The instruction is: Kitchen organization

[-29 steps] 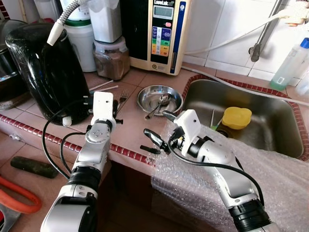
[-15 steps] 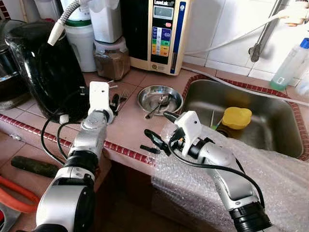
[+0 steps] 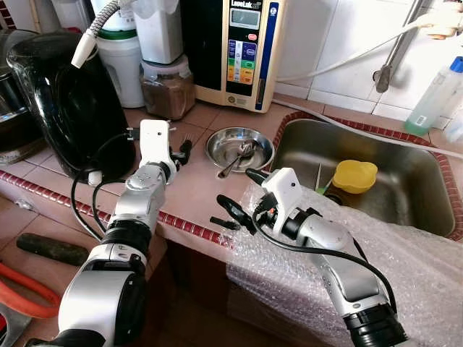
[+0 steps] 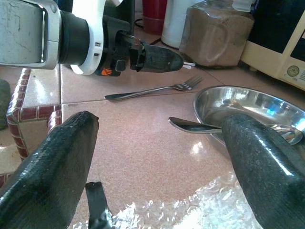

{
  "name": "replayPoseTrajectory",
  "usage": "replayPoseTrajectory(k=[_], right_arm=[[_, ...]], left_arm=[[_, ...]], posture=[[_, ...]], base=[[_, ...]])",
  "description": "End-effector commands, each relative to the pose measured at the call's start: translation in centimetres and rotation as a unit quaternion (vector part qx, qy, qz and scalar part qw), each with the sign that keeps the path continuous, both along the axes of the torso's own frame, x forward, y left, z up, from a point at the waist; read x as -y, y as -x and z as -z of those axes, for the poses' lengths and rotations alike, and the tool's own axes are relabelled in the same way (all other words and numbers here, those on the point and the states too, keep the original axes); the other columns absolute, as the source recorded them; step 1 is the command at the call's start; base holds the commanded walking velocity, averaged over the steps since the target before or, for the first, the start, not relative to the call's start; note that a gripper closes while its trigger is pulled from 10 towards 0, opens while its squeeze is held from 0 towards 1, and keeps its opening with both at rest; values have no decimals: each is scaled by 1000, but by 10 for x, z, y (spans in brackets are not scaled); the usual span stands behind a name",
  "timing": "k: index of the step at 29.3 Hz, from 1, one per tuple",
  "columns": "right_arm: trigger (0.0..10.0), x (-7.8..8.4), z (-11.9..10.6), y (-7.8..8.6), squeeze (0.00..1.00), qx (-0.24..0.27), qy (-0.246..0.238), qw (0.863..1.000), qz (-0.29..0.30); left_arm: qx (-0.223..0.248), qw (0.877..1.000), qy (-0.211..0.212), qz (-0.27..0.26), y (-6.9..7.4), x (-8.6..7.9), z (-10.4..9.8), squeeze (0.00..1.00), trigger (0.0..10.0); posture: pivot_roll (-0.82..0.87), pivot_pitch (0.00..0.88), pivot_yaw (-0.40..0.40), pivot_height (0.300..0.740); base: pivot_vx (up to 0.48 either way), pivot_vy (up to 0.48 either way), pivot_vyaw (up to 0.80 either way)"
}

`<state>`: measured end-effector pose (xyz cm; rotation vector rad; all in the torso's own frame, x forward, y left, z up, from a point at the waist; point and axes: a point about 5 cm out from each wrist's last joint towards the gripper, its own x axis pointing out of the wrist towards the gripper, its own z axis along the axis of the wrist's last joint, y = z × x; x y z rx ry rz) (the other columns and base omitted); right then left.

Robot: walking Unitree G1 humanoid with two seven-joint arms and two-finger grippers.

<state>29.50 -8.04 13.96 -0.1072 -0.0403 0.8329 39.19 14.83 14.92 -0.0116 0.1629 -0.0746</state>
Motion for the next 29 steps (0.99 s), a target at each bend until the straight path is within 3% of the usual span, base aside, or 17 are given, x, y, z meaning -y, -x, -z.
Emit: replayPoseTrajectory(k=[1, 26, 27, 29], right_arm=[[10000, 1, -4, 0, 0, 9, 0, 1000, 2], [10000, 1, -4, 0, 0, 9, 1, 1000, 1], [10000, 0, -4, -1, 0, 11, 2, 1000, 2], [10000, -1, -4, -3, 0, 15, 3, 1000, 4]], left_arm=[[10, 1000, 4, 6, -3, 2, -10, 1000, 10000], [5, 1000, 15, 7, -3, 3, -9, 1000, 10000], [-14, 1000, 14, 20, -4, 7, -5, 0, 10000], [-41, 999, 9, 35, -4, 13, 2, 0, 10000]], posture=[[-27, 0, 16, 740], [-27, 0, 16, 740], [-26, 0, 18, 740], [-25, 0, 19, 740]], base=[[0, 0, 0], [0, 0, 0], [0, 0, 0], [0, 0, 0]])
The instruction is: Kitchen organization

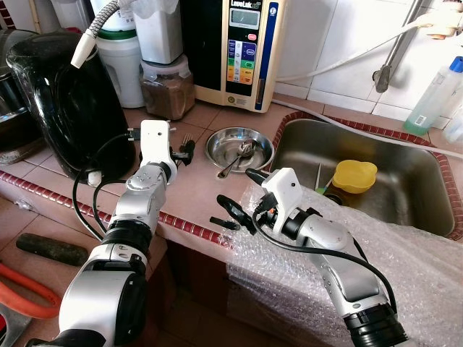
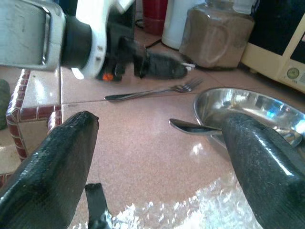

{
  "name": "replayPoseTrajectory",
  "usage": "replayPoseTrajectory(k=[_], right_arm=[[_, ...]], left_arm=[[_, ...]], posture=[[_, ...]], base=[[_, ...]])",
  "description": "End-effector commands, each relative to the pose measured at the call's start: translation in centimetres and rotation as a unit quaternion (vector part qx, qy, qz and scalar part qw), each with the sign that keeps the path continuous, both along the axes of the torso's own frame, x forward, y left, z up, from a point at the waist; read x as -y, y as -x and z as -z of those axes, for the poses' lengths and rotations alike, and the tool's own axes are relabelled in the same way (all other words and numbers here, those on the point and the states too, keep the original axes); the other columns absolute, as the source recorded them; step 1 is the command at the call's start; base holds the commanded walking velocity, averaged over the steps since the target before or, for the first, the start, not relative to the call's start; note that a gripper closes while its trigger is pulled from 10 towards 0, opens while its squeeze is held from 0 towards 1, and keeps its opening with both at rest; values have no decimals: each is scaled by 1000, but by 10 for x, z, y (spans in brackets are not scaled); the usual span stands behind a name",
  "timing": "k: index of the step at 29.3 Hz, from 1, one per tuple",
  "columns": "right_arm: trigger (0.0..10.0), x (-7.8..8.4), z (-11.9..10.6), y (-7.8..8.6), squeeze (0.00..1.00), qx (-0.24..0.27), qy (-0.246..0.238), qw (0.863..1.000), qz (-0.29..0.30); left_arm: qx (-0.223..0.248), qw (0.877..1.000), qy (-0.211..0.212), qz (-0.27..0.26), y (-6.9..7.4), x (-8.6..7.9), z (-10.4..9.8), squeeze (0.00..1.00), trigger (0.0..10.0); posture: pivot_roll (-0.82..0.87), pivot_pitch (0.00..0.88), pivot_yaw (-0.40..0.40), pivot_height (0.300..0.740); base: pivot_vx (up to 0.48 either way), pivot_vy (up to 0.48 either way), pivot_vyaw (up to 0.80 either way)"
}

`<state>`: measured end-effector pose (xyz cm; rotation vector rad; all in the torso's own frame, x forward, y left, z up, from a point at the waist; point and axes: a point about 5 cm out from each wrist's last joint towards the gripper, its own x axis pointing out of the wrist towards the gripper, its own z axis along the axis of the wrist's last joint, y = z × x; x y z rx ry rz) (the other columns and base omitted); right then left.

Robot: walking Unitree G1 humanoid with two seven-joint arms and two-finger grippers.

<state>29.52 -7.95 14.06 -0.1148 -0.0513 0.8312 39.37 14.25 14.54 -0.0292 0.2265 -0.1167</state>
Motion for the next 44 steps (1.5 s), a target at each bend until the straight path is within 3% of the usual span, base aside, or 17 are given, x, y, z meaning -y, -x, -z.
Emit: replayPoseTrajectory(k=[1, 9, 22, 23, 24, 26, 34, 44], right_arm=[[10000, 0, -4, -3, 0, 9, 1, 1000, 4], [10000, 1, -4, -4, 0, 10, 1, 1000, 6], [10000, 1, -5, -5, 0, 12, -1, 1000, 9], [10000, 1, -5, -5, 0, 12, -1, 1000, 10], [10000, 1, -5, -5, 0, 12, -1, 1000, 11], [10000, 2, -4, -5, 0, 12, -1, 1000, 12], [10000, 0, -3, -3, 0, 8, -4, 1000, 12], [10000, 0, -2, -2, 0, 3, -4, 1000, 9]], left_arm=[[-8, 1000, 0, 14, -2, 7, -2, 0, 10000], [-13, 1000, -5, 12, -2, 6, -2, 0, 10000], [-69, 996, -60, 17, 3, -7, 21, 0, 9882], [-72, 995, -64, 19, 4, -7, 22, 0, 4078], [-74, 995, -66, 20, 4, -8, 23, 0, 4078], [-77, 994, -70, 29, 5, -7, 25, 0, 0], [-76, 992, -83, 48, 7, -5, 29, 0, 0], [-57, 995, -77, 36, 5, -9, 25, 0, 0]], posture=[[-25, 0, 19, 740], [-24, 0, 19, 740], [-30, 0, 28, 740], [-30, 0, 28, 740], [-30, 0, 29, 740], [-30, 0, 31, 740], [-26, 0, 39, 740], [-20, 0, 38, 740]], base=[[0, 0, 0], [0, 0, 0], [0, 0, 0], [0, 0, 0], [0, 0, 0], [0, 0, 0], [0, 0, 0], [0, 0, 0]])
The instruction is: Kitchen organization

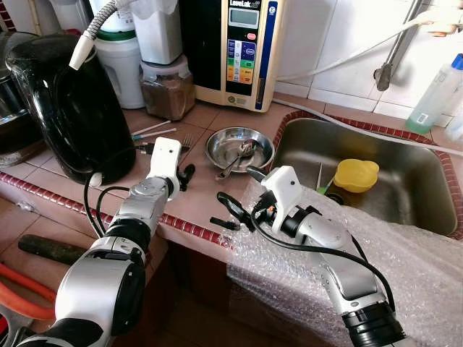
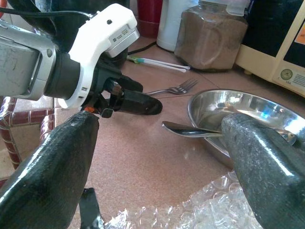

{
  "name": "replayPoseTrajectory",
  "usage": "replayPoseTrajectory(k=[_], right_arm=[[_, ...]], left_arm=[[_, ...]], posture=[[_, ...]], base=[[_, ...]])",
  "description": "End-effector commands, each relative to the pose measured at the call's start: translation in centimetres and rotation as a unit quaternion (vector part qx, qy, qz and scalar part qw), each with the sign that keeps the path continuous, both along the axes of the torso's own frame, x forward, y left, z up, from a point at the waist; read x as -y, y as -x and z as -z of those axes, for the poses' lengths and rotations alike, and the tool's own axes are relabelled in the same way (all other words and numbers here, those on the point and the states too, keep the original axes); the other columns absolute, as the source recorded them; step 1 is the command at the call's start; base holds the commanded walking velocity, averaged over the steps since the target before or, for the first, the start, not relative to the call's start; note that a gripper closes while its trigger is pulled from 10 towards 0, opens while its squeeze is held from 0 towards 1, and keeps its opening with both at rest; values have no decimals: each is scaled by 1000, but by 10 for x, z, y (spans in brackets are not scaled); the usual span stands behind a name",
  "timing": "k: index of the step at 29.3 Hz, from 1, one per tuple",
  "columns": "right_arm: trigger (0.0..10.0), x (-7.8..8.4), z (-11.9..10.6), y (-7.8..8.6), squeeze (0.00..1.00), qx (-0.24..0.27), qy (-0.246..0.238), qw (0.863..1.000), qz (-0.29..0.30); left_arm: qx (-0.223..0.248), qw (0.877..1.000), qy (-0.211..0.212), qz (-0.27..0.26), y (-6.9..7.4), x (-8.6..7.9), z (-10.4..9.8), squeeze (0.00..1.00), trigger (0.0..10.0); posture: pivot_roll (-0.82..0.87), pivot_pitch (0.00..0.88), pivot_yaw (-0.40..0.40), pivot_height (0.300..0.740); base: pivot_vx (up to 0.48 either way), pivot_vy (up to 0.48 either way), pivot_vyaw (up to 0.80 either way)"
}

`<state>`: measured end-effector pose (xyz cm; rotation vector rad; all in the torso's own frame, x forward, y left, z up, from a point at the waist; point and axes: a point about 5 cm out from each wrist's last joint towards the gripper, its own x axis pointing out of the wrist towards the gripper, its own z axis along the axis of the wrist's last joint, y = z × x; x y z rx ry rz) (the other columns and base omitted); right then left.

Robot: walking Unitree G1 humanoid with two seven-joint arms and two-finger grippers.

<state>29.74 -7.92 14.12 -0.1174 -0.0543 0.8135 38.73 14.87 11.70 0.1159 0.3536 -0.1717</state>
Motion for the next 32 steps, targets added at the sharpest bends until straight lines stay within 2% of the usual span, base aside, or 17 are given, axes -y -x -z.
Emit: replayPoseTrajectory(k=[1, 9, 16, 26, 32], right_arm=[[10000, 0, -1, 0, 0, 1, -4, 1000, 0], [10000, 0, 2, 0, 0, -3, 0, 1000, 0], [10000, 0, 2, 0, 0, -4, 1, 1000, -2], [10000, 1, 2, -1, 0, -3, 4, 1000, -4], [10000, 2, 1, -3, 0, 0, 5, 1000, -2]], left_arm=[[4, 1000, -5, 0, -2, -3, -4, 0, 0], [24, 999, -21, -13, 0, -10, -1, 0, 0], [23, 999, -1, -37, 3, -14, 4, 0, 0], [22, 998, -3, -51, 6, -16, 10, 0, 0], [68, 994, 0, -81, 4, -20, 1, 0, 0]], posture=[[-19, 0, 37, 740], [-17, 0, 34, 740], [-17, 0, 28, 740], [-14, 0, 21, 740], [-12, 0, 17, 740]], base=[[0, 0, 0], [0, 0, 0], [0, 0, 0], [0, 0, 0], [0, 0, 0]])
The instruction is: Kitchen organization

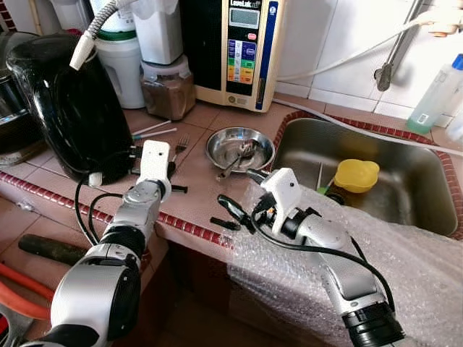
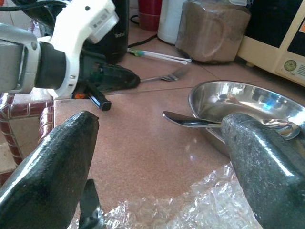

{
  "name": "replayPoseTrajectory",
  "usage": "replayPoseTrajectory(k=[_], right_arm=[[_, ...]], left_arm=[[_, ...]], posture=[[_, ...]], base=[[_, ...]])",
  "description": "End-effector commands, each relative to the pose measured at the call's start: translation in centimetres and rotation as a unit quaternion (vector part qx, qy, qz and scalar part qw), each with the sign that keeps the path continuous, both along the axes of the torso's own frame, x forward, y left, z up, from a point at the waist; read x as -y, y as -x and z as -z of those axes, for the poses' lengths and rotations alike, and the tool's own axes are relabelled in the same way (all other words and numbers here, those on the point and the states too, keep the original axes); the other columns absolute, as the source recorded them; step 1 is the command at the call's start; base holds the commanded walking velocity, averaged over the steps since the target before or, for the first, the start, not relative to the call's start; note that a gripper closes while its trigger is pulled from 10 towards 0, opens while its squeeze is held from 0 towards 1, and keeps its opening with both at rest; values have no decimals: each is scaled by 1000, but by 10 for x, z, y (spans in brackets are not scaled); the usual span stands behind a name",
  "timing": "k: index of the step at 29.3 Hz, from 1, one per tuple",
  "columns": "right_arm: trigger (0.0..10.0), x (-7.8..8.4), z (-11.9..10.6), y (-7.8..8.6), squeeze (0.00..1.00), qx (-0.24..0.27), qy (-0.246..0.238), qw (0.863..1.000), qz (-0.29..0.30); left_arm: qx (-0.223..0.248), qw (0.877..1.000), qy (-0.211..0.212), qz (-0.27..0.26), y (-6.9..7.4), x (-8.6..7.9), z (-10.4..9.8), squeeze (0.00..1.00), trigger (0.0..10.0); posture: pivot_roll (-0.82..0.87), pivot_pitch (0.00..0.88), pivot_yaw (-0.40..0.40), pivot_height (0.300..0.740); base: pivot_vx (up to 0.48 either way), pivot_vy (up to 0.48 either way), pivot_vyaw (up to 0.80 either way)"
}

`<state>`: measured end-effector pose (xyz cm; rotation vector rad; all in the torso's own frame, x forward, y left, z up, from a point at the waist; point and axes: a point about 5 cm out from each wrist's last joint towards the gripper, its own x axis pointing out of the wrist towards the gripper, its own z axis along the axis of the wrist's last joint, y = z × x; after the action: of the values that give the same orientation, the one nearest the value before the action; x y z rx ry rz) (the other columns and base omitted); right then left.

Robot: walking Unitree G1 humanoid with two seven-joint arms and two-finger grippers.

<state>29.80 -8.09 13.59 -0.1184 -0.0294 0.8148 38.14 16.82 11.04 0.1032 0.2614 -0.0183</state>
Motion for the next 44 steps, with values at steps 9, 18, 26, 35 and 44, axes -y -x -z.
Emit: replayPoseTrajectory(k=[9, 18, 26, 35, 44], right_arm=[[10000, -1, -6, -5, 0, 15, -1, 1000, 1], [10000, 1, -6, -7, 0, 19, 2, 1000, 8], [10000, 3, -4, -5, 0, 18, 2, 1000, 10], [10000, 3, -3, 0, 0, 17, -3, 1000, 21], [10000, 6, -1, 3, 0, 15, -4, 999, 30]], left_arm=[[150, 987, 16, -47, 3, 5, -22, 0, 0], [169, 985, -7, -40, 6, 12, -22, 0, 0], [102, 994, -3, -37, -6, 2, -25, 1000, 10000], [81, 996, 26, -29, -15, 3, -36, 1000, 10000], [69, 994, 76, -29, -18, 6, -39, 1000, 10000]], posture=[[-5, 0, 5, 740], [-6, 0, 2, 740], [-21, 0, 12, 740], [-35, 0, 39, 740], [-46, 0, 46, 740]], base=[[0, 0, 0], [0, 0, 0], [0, 0, 0], [0, 0, 0], [0, 0, 0]])
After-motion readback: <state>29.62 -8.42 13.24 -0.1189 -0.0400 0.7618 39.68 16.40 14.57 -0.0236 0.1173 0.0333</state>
